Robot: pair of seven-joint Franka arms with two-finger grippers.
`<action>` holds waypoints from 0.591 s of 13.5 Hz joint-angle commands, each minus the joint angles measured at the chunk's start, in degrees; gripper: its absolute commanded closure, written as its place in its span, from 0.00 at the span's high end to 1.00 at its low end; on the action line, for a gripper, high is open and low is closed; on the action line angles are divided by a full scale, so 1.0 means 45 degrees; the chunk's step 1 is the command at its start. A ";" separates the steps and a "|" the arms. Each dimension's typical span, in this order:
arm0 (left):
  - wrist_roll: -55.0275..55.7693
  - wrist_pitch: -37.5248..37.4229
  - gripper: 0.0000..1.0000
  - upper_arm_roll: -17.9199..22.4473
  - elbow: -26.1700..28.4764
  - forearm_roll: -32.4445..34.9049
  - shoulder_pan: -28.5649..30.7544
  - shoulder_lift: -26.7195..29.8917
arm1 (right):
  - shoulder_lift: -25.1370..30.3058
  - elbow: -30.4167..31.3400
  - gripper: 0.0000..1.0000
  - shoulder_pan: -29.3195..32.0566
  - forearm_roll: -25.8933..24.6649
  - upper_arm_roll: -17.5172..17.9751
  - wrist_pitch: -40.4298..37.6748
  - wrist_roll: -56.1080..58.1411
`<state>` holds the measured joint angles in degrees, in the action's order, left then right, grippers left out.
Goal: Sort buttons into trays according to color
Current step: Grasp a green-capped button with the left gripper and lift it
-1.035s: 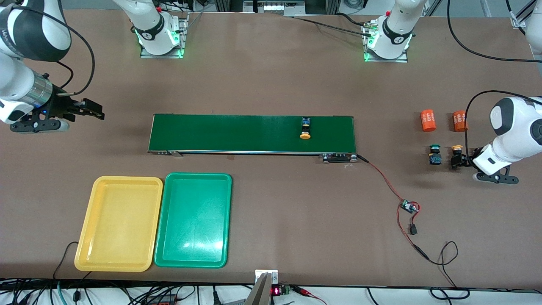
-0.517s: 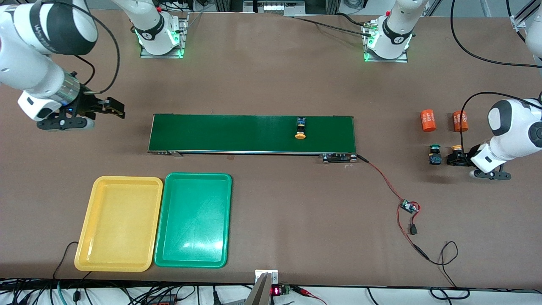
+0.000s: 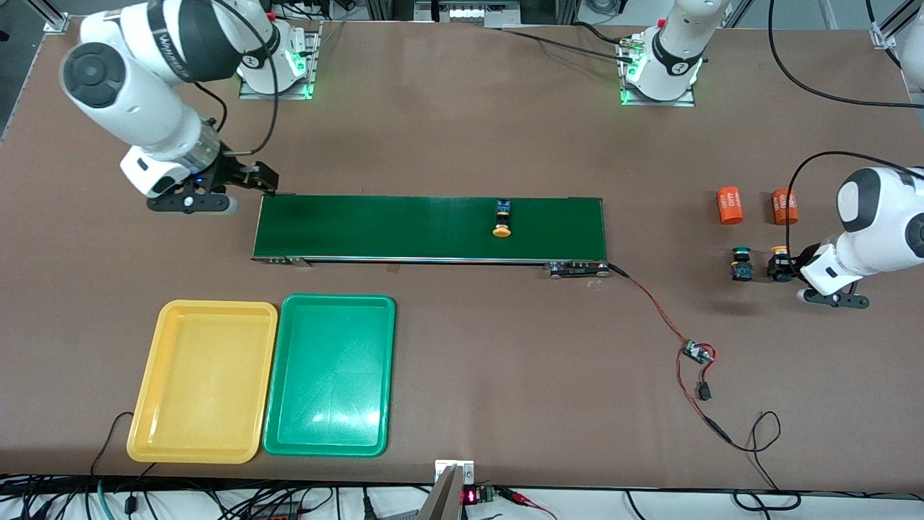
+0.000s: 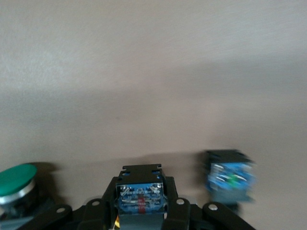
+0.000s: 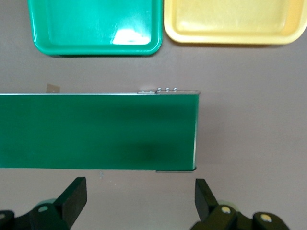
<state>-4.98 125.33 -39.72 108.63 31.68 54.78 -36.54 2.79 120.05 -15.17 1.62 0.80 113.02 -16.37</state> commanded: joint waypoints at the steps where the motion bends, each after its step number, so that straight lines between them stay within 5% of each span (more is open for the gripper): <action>1: 0.0284 -0.2685 0.29 -0.2124 -0.0797 0.0030 0.0561 0.0524 | 0.0007 0.0354 1.00 -0.0631 -0.0204 -0.0060 0.0236 -0.0795; 8: 0.2682 -0.4471 0.34 -0.5702 -0.0684 -0.0964 0.0018 0.0406 | -0.0152 0.0432 1.00 -0.1003 -0.0204 -0.0060 0.0334 -0.0815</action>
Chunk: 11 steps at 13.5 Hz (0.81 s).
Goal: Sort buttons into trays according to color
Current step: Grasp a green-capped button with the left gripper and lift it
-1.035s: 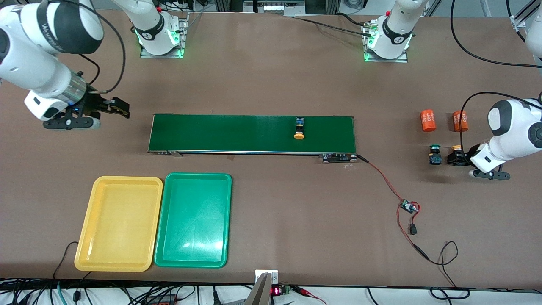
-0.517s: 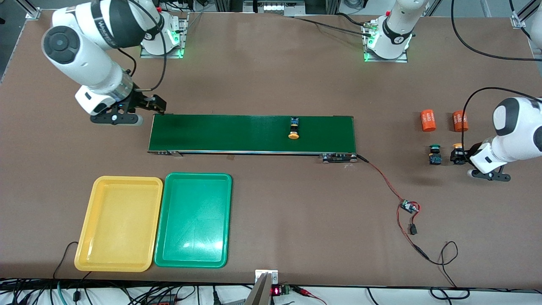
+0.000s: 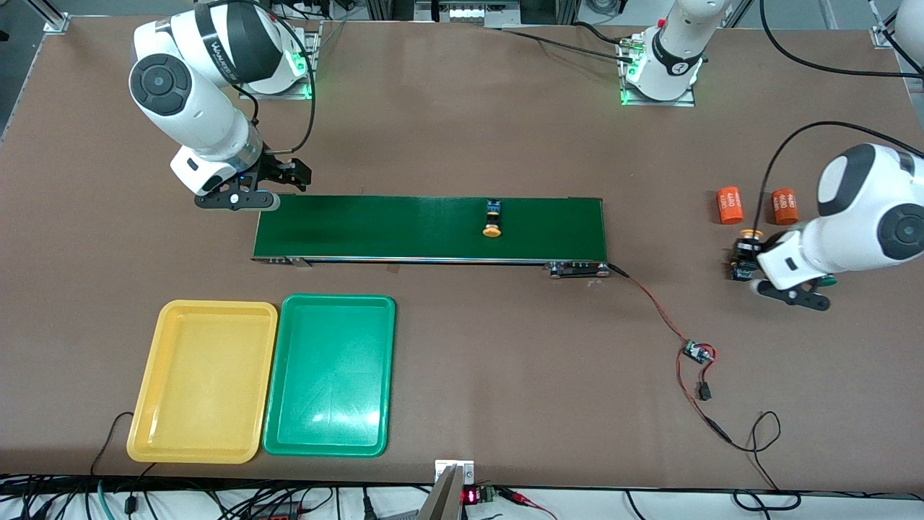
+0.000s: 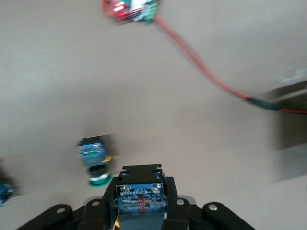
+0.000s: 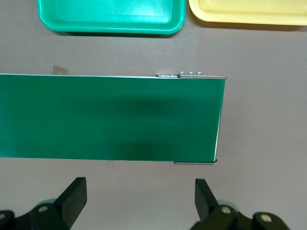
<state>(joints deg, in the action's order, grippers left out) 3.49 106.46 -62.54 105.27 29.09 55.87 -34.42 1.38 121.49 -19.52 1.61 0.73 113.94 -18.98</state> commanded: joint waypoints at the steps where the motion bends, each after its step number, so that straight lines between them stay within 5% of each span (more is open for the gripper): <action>1: 0.1329 -0.0239 0.35 -0.0808 0.0024 -0.0410 -0.0730 -0.0047 | 0.0220 0.0111 1.00 0.0040 -0.0202 -0.0103 0.0090 -0.0216; 6: 0.6034 0.0421 0.34 -0.0869 0.0082 -0.0410 -0.3973 -0.0359 | -0.0110 0.0033 1.00 0.0353 -0.0202 -0.0162 0.0284 -0.0214; 11: 0.8460 0.3213 0.35 -0.0362 0.1445 -0.0196 -0.5363 -0.1043 | 0.0006 0.0013 1.00 0.0548 -0.0222 -0.0162 -0.0145 -0.0040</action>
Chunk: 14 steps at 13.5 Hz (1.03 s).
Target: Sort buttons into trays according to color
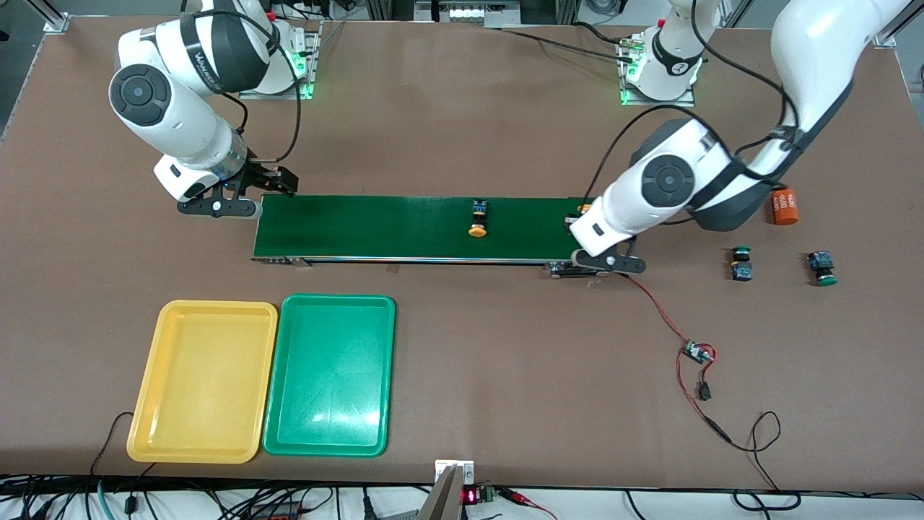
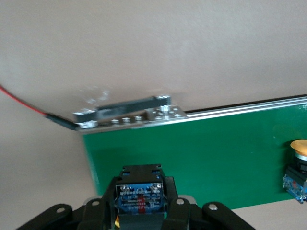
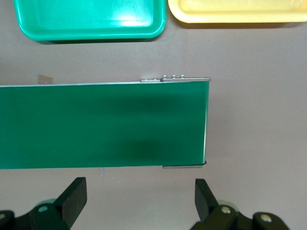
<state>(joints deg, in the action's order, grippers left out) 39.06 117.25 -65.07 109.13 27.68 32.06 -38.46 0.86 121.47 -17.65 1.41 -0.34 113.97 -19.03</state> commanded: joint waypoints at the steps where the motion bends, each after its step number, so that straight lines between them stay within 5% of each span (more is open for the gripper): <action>1: 0.0615 0.1554 0.37 0.0473 0.1076 0.0215 -0.0111 -0.0163 | 0.0063 -0.0021 1.00 0.0153 -0.0195 0.0077 -0.0035 -0.0009; 4: 0.0830 0.3124 0.44 0.0925 0.2037 0.0255 -0.0112 -0.0144 | -0.0249 -0.0138 1.00 0.0367 -0.0176 0.0057 0.0668 0.0613; 7: 0.0870 0.3163 0.97 0.1003 0.2039 0.0255 -0.0229 -0.0124 | -0.0484 -0.0236 1.00 0.0232 -0.0176 0.0096 0.0806 0.0735; 12: 0.1336 0.2698 1.00 0.0440 0.1338 0.0216 0.0588 0.0421 | -0.0484 -0.0022 1.00 -0.0470 -0.0176 0.0174 0.1352 -0.0495; 14: 0.1184 0.0248 1.00 -0.0322 -0.0122 0.0216 0.1117 0.0423 | -0.0523 0.0037 1.00 -0.1306 -0.0176 0.0194 0.1566 -0.1487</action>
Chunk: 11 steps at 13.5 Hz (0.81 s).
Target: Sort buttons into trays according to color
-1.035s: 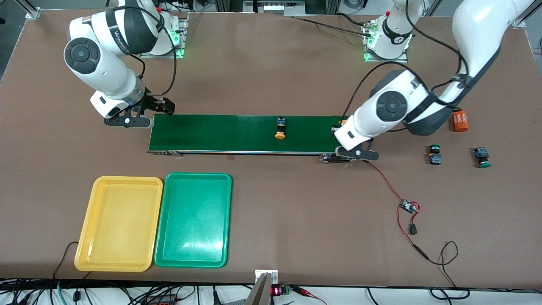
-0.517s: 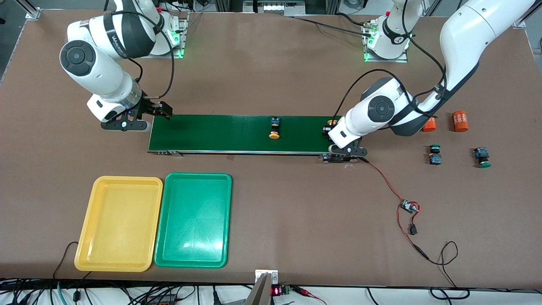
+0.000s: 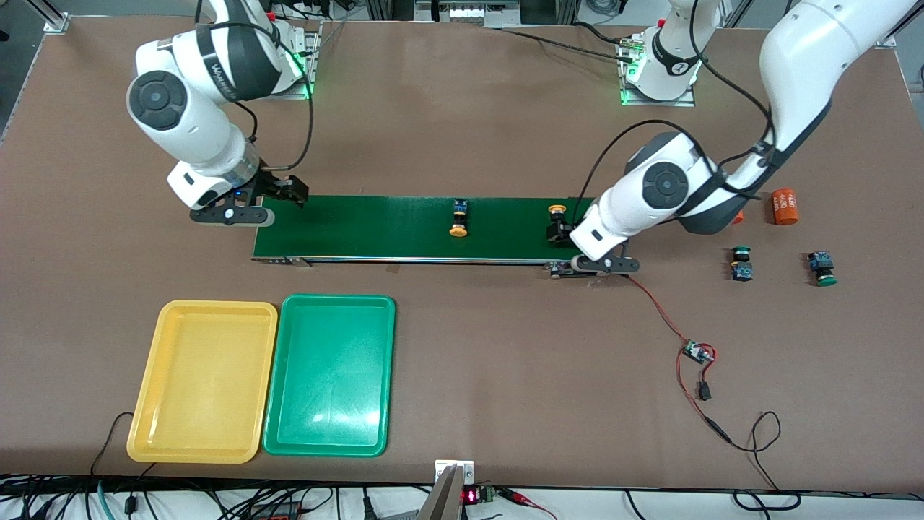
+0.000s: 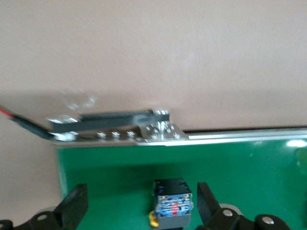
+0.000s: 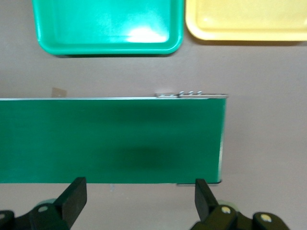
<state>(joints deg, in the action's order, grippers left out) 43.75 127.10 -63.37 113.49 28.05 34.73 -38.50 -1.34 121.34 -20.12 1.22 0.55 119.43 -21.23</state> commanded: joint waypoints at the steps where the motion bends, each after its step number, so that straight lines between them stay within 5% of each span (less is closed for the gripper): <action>1: -0.0013 -0.3289 1.00 -0.0703 -0.1988 0.0153 0.0525 0.0412 | -0.0248 0.0066 1.00 -0.1092 -0.0135 -0.0005 0.0606 -0.1584; 4: -0.1764 -0.5814 1.00 -0.0490 -0.3614 0.0172 0.0699 0.0392 | -0.0989 0.0047 1.00 -0.2322 -0.0154 -0.0005 0.1504 -0.2117; 7: -0.3989 -0.6346 1.00 -0.0236 -0.3620 0.0192 0.2219 0.0373 | -0.1674 0.0008 1.00 -0.2988 -0.0135 -0.0005 0.2500 -0.2117; 11: -0.6983 -0.6330 1.00 0.1813 -0.3579 0.1496 0.2808 0.0295 | -0.2222 -0.0070 1.00 -0.3341 -0.0135 -0.0005 0.2913 -0.2486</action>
<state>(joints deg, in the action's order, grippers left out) 16.93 98.65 -57.66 97.31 31.45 47.00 -37.18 -10.46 121.52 -33.77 1.22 0.98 131.82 -30.03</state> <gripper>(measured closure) 0.000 0.000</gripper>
